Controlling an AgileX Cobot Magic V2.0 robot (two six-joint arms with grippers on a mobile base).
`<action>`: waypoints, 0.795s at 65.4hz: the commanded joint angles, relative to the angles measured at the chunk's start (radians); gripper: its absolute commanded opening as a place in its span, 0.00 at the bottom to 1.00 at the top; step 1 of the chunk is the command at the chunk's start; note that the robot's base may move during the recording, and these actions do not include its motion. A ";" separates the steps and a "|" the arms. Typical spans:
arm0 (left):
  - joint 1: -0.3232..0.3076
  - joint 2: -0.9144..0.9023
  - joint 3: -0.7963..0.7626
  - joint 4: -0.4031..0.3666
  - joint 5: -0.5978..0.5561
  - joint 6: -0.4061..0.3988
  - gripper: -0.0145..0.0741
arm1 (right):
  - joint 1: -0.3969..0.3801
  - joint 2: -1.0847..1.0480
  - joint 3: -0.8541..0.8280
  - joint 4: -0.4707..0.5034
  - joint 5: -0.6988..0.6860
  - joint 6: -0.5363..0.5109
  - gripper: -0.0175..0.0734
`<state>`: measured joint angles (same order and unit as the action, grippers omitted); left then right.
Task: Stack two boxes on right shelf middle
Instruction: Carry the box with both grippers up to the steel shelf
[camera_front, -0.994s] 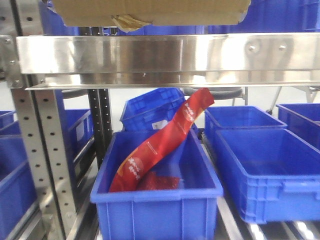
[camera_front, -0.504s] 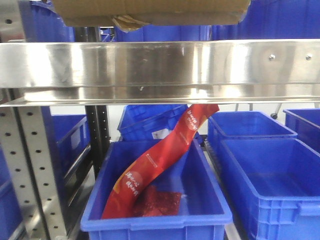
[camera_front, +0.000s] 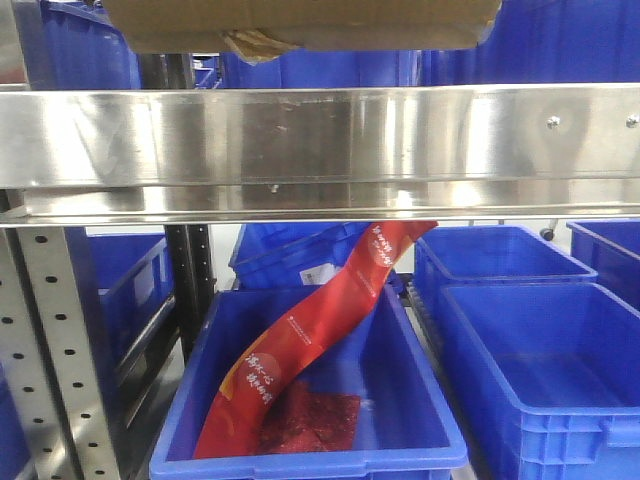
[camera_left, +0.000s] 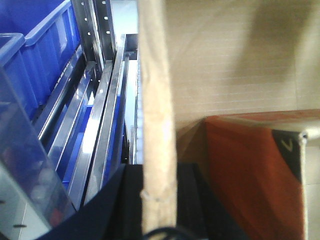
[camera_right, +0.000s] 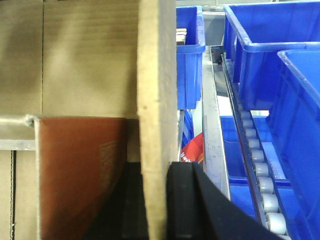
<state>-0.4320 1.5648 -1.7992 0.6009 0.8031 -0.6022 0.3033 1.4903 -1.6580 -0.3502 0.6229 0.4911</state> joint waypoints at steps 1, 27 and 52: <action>0.001 -0.013 -0.011 0.013 -0.036 0.000 0.04 | -0.004 -0.013 -0.016 -0.010 -0.078 0.002 0.02; 0.001 -0.013 -0.011 0.013 -0.036 0.000 0.04 | -0.004 -0.013 -0.016 -0.010 -0.076 0.002 0.02; 0.040 0.010 -0.011 -0.116 0.050 0.048 0.04 | -0.004 0.037 -0.016 0.059 0.054 0.004 0.02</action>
<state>-0.4124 1.5711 -1.7992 0.4964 0.8847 -0.5837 0.3033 1.5191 -1.6618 -0.2965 0.7205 0.4911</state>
